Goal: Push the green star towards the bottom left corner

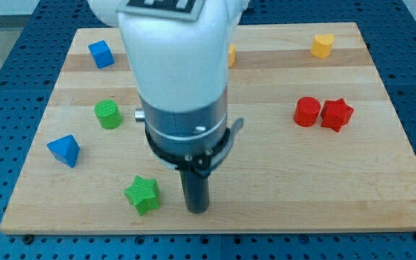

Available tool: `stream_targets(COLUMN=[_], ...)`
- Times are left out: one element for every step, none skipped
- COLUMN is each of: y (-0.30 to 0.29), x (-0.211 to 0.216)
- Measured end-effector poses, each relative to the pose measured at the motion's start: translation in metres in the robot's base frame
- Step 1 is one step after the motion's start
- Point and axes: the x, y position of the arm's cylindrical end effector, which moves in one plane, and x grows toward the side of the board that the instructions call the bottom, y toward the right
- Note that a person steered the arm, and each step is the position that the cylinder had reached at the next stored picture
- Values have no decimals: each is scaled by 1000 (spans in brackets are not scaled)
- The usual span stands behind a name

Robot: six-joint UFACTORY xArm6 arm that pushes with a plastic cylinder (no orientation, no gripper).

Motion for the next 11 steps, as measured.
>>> stream_targets(y=[-8, -27, -46, -61, -84, -103, -116, -121, -121, -100, -97], x=[13, -1, -24, -26, -26, -27, -27, -27, -27, -38, -65])
